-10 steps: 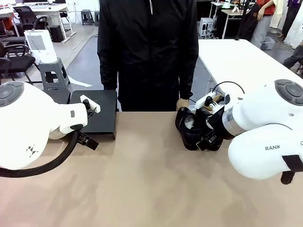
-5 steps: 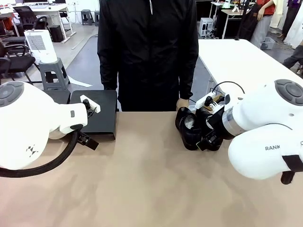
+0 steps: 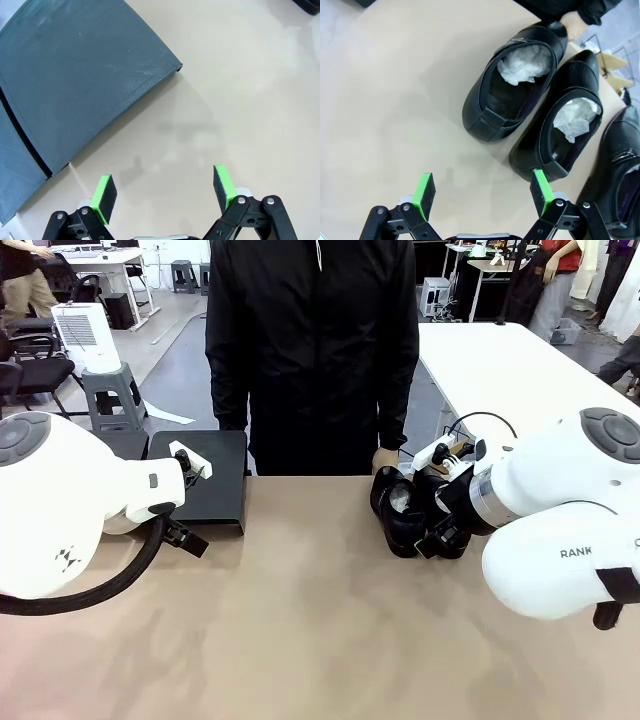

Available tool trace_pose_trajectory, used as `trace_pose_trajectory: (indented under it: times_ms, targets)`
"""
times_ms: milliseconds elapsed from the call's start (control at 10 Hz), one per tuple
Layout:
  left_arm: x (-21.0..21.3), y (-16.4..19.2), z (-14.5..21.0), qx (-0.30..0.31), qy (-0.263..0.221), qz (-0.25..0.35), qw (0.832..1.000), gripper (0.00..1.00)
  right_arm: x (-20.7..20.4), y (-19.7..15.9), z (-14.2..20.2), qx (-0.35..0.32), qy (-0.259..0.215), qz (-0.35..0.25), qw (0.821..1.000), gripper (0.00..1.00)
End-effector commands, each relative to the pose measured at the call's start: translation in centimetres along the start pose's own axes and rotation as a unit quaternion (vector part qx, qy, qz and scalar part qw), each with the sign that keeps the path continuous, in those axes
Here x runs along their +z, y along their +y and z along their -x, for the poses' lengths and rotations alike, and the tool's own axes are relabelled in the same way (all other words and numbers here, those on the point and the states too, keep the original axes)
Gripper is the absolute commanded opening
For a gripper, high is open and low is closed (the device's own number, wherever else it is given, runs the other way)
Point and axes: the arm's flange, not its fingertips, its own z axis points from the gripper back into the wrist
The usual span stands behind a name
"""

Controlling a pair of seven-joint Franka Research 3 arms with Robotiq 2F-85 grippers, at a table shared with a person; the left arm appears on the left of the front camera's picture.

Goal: Organize the shoes by placing them on the stand.
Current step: Pick up one Shoe and place it in the middle of the table.

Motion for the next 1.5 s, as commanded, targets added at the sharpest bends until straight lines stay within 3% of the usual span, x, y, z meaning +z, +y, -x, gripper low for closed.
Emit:
trace_pose_trajectory:
  times_ms: [0,800,1000,1400]
  targets:
    - [0.0,0.0,0.0,0.000,0.000,0.000,1.000,1.00,0.0,0.0,0.0,-0.001,0.000,0.000,1.000,1.00]
    - [0.0,0.0,0.0,0.000,0.000,0.000,1.000,1.00,0.0,0.0,0.0,0.000,0.000,0.000,1.000,1.00]
    - [5.9,1.2,-0.1,0.007,-0.040,0.000,0.999,1.00,4.9,-2.8,2.0,-0.037,-0.054,-0.014,0.998,1.00]
    - [13.2,6.1,1.8,0.070,-0.057,0.111,0.990,1.00,12.6,-6.4,5.4,-0.080,-0.127,-0.072,0.986,1.00]
